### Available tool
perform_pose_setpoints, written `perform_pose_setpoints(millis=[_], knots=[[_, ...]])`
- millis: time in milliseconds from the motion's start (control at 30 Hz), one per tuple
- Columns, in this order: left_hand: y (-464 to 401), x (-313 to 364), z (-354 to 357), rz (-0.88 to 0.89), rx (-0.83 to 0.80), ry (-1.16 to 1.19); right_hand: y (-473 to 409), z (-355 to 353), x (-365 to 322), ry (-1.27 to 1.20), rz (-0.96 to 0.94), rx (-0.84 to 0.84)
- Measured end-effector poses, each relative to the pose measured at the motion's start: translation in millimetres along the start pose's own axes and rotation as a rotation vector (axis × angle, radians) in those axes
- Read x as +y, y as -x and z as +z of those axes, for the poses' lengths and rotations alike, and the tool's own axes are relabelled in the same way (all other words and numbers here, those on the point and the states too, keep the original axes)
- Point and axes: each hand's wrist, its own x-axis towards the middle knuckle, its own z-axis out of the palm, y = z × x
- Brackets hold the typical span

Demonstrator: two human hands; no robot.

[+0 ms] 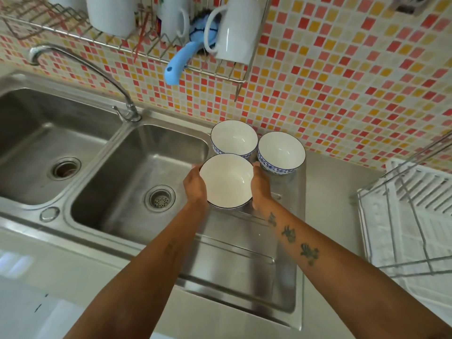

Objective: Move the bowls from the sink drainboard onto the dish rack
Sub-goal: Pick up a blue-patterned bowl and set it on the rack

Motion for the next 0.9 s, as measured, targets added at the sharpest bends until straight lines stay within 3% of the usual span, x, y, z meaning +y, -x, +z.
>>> perform_pose_setpoints(millis=[333,567,667,733,900], knots=[[101.4,59.8,38.6,0.145,-0.195,0.086,57.5,-45.2,-94.6,-0.017,-0.293,0.027],[211.4,118.9,81.0,0.177,-0.33,0.184,147.4,-111.7,-182.2,-0.109,-0.767,0.053],[255.1,139.9,101.1,0.128,-0.533,0.249,188.6,-147.0,-221.0,-0.055,-1.009,0.105],[279.2,150.8,113.3,0.093,-0.751,0.221,215.5,-173.1,-241.9,-0.028,-1.148,0.166],[337.1,158.6,138.6,-0.137,-1.379,-0.098,263.7,-244.7,-265.9,0.0,-1.32,0.315]])
